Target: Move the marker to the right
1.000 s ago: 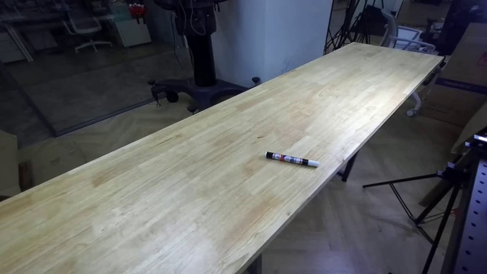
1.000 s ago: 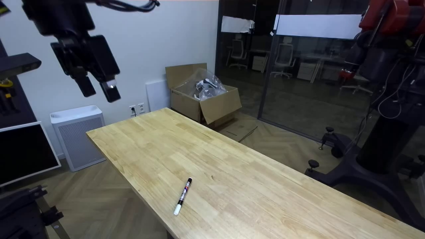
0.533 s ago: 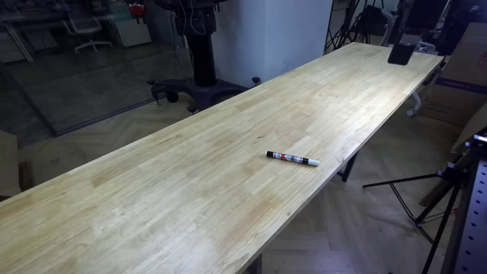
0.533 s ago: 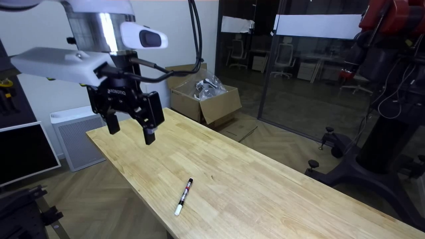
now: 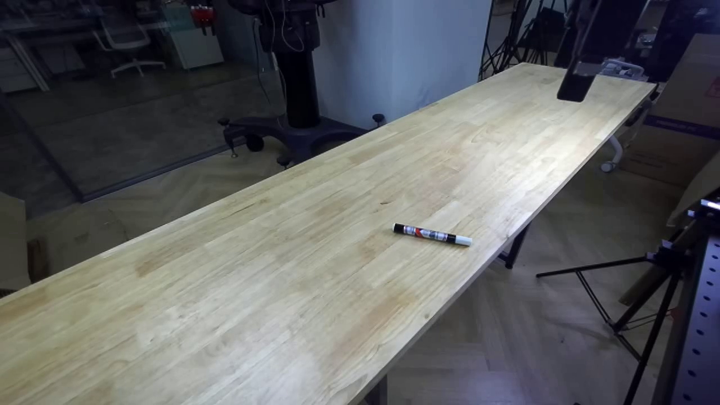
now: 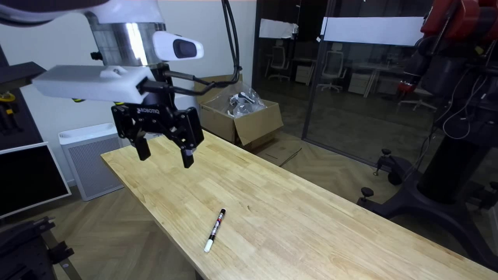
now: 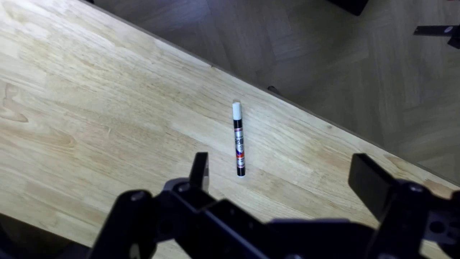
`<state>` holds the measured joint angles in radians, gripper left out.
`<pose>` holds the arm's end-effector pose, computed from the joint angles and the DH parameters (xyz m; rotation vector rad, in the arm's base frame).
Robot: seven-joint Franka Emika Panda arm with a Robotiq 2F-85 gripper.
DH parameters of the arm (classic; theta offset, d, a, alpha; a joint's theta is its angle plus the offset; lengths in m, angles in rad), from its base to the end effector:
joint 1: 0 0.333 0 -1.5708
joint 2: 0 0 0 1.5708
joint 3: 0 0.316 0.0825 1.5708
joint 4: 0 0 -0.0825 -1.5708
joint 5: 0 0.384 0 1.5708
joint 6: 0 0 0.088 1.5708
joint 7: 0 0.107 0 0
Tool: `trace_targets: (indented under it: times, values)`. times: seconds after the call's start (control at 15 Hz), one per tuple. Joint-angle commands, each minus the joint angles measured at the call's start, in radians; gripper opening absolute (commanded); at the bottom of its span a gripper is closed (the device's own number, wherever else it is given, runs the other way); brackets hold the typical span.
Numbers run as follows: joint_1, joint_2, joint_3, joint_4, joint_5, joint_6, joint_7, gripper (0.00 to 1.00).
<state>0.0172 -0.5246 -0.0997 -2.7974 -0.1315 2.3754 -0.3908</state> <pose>0.3572 -0.0277 0.3646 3.0063 0.6239 0.1372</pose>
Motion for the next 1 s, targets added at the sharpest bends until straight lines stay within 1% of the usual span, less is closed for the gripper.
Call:
trace_targets:
  times: [0.0,0.13,0.27,0.4,0.47,0.53,0.6,0.67,0.73,0.87,0.93]
  values:
    - [-0.026,0.169,0.031,0.037,-0.130,0.177,-0.005,1.00]
    - [-0.045,0.260,0.050,0.060,-0.215,0.265,0.010,1.00]
    - [-0.056,0.351,0.058,0.090,-0.275,0.325,0.002,1.00]
    - [-0.052,0.445,0.049,0.124,-0.296,0.371,-0.035,1.00]
    - [-0.036,0.496,0.036,0.140,-0.257,0.401,-0.074,1.00]
    - [-0.015,0.548,0.026,0.154,-0.175,0.426,-0.133,1.00]
    - [-0.015,0.586,0.028,0.163,-0.099,0.443,-0.163,1.00]
    - [-0.037,0.486,0.046,0.108,-0.175,0.410,-0.106,1.00]
    - [-0.037,0.530,0.049,0.122,-0.132,0.428,-0.138,1.00]
    - [-0.042,0.583,0.054,0.145,-0.118,0.441,-0.147,1.00]
    - [-0.045,0.587,0.054,0.148,-0.114,0.452,-0.135,1.00]
